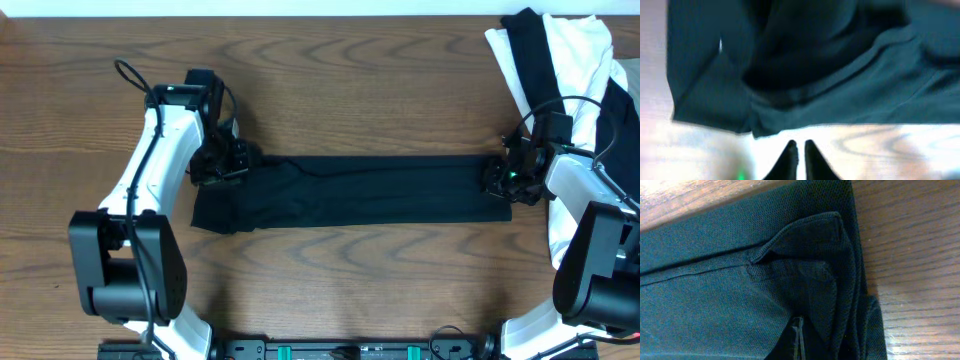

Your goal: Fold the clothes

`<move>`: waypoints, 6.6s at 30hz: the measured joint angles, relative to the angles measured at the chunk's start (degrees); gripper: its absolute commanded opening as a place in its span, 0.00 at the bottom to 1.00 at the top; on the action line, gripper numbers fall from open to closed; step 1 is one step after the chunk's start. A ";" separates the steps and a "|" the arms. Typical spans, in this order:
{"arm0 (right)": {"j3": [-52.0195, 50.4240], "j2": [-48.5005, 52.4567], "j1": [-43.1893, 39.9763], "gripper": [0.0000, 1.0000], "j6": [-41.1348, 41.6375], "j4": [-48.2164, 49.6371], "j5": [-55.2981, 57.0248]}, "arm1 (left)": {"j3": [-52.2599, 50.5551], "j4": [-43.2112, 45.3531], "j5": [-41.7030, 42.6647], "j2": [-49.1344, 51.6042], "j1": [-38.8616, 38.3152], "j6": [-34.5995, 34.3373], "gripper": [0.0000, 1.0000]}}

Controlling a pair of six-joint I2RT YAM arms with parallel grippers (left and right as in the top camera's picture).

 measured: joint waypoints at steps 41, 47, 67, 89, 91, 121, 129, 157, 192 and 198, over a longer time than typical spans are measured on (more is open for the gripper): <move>4.85 -0.83 -1.20 0.59 0.68 -12.33 -1.51 | -18.62 32.68 -6.80 2.16 6.05 -1.55 0.09; 11.41 -6.36 -6.64 0.70 0.96 -16.33 -1.49 | -18.62 32.65 -6.80 2.16 6.05 -1.55 0.09; 1.36 -0.55 -8.63 0.64 0.92 -8.24 -6.05 | -18.62 31.50 -7.21 2.16 6.05 -1.75 0.17; -4.59 -1.73 -8.63 0.07 1.01 2.64 -8.35 | -18.62 30.56 -7.19 2.16 6.05 -1.75 0.17; -5.03 -1.49 -8.63 0.01 1.42 2.60 -8.79 | -18.62 30.29 -7.19 2.16 6.05 -1.75 0.17; 16.76 -2.99 -3.67 0.01 3.85 -24.98 -1.27 | -16.09 21.70 -4.57 -10.10 6.05 -1.99 0.86; 16.76 -2.99 10.01 0.01 6.60 -23.91 -0.87 | -16.09 19.93 -4.55 -10.10 6.05 -1.97 0.86; 16.79 -2.99 36.57 0.01 22.12 -13.25 1.18 | -16.17 19.06 -4.13 -10.10 6.05 -1.99 0.86; 16.83 -2.99 34.40 0.50 14.40 -8.92 6.03 | -16.17 19.06 -4.11 -10.10 6.05 -1.99 0.87; 16.85 -1.68 34.38 0.45 14.36 -5.99 8.22 | -16.20 19.06 -4.11 -10.10 6.05 -1.99 0.87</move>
